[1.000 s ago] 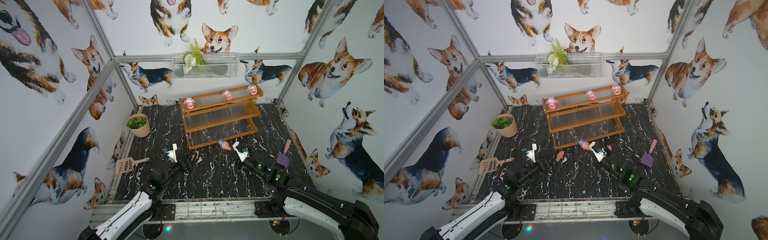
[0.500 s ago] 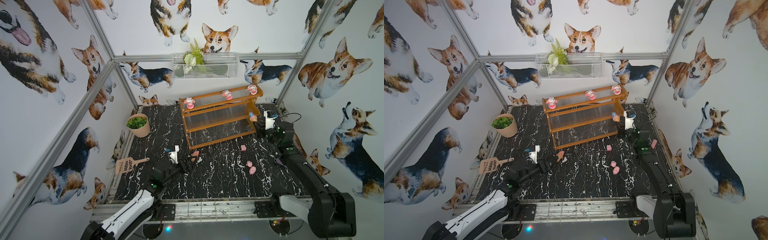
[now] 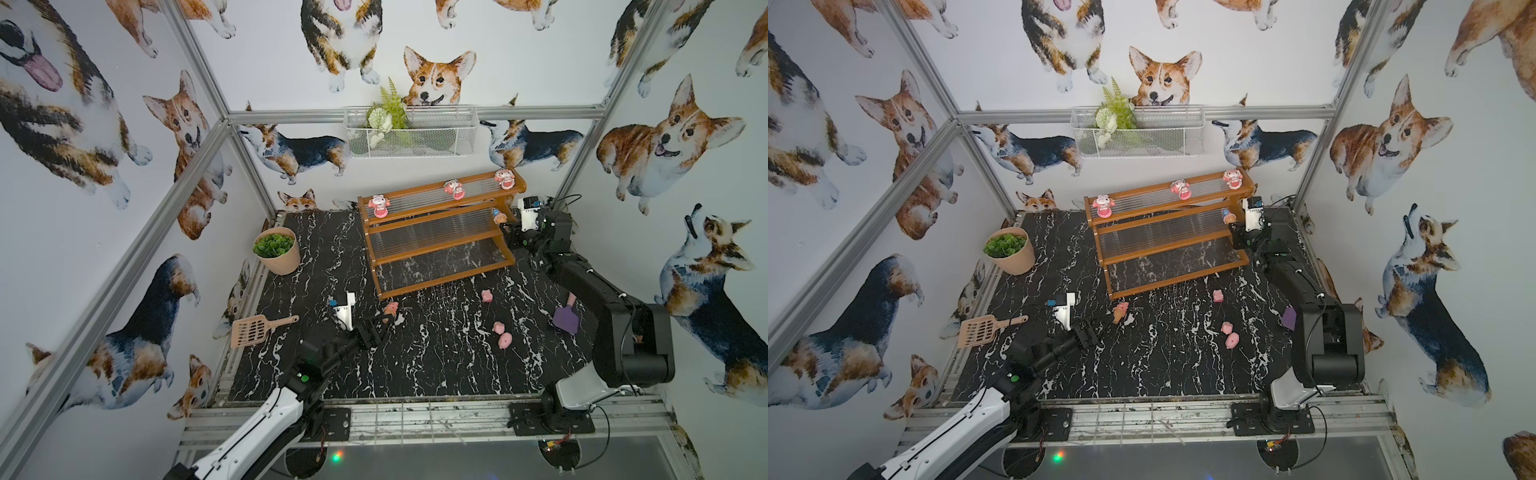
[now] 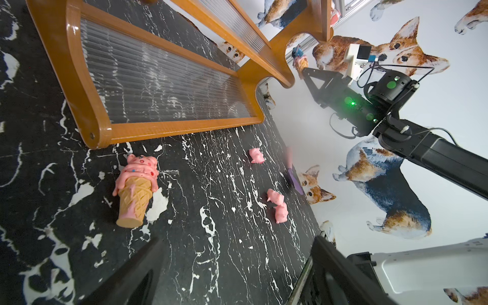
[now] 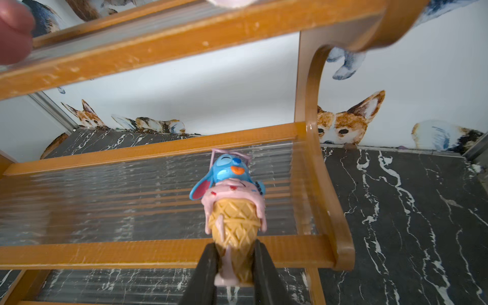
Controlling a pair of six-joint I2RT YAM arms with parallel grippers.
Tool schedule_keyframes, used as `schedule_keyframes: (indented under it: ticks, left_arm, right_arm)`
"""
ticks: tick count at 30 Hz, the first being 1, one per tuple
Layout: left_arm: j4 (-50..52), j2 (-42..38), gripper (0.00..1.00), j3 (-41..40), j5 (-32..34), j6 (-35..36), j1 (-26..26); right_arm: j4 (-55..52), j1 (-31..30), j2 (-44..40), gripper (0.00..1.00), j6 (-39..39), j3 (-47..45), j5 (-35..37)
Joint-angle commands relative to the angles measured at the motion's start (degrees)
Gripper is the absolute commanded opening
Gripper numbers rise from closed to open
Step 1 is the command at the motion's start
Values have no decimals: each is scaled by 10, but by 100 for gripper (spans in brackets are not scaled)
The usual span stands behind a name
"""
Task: Organize plastic toys on shelves
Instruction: Place the plastic toy on the shelf.
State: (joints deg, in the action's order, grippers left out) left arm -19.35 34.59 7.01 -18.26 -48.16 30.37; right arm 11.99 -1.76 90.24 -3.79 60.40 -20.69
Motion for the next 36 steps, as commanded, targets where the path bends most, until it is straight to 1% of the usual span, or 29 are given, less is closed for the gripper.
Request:
schedule_keyframes:
  ticks: [1,5,9,18,32,33,36]
  left_arm:
    - [7,-6,91,-2,-5,10,-1]
    - [9,-8,91,-1,-2,10,-1]
    - [5,-4,90,-1,0,7,-1]
    - [27,-28,91,-2,8,4,-1]
    - [40,-49,90,-2,9,-2,-2]
    - [42,-51,91,-2,9,-2,-1]
    - [44,-54,90,-2,9,-4,-1]
  right_arm:
    - [26,0,20,15,-23,9,23]
    - [18,-11,42,16,-16,24,42]
    - [12,-31,60,16,-1,35,75]
    - [6,-37,78,19,-8,42,119]
    - [-9,-38,65,27,-5,43,104]
    - [-9,-39,62,31,-5,42,102]
    - [-10,-39,54,36,-5,39,102]
